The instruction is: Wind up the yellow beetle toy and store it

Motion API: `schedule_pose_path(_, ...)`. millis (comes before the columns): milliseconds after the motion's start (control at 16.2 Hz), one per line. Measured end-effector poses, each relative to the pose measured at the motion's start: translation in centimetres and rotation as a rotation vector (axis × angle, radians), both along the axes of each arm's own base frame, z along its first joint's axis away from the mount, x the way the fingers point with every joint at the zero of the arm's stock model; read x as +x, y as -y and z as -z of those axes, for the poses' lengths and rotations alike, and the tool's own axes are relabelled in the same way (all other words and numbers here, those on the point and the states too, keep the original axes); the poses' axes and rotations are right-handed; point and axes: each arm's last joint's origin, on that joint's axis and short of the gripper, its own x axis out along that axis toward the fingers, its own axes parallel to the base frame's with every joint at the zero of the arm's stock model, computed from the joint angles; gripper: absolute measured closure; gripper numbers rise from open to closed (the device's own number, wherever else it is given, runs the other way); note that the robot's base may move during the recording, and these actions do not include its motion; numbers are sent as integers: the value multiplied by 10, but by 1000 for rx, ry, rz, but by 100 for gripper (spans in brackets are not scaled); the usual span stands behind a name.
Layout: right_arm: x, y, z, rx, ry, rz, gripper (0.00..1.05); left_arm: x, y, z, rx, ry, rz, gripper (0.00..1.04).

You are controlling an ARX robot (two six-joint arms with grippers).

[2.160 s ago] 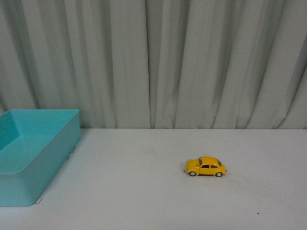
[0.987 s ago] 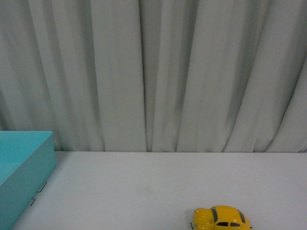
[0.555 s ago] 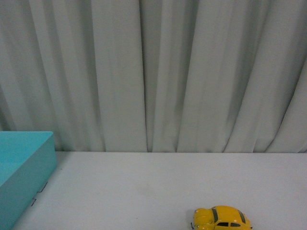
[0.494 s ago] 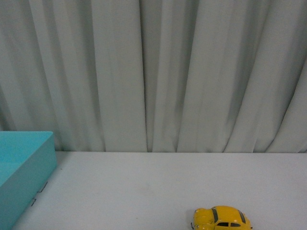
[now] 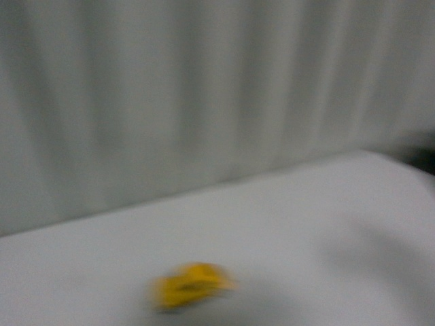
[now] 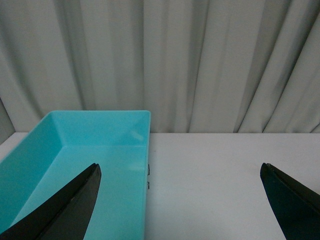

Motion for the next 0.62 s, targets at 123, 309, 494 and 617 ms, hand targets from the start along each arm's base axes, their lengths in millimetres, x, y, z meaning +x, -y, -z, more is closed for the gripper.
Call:
schedule_pose_path(123,43,30,-7,-58,41,23,7,0,0,0,0,0,1,7)
schedule_pose_path(309,139,34,15,-73,-14,-189,7,0,0,0,0,0,2,7)
schedule_pose_path(494,214,-7,13,-165,-17,-605,7,0,0,0,0,0,1,7)
schedule_pose_path(617,237,-42,-1,-249,-8,-936,7,0,0,0,0,0,2,7)
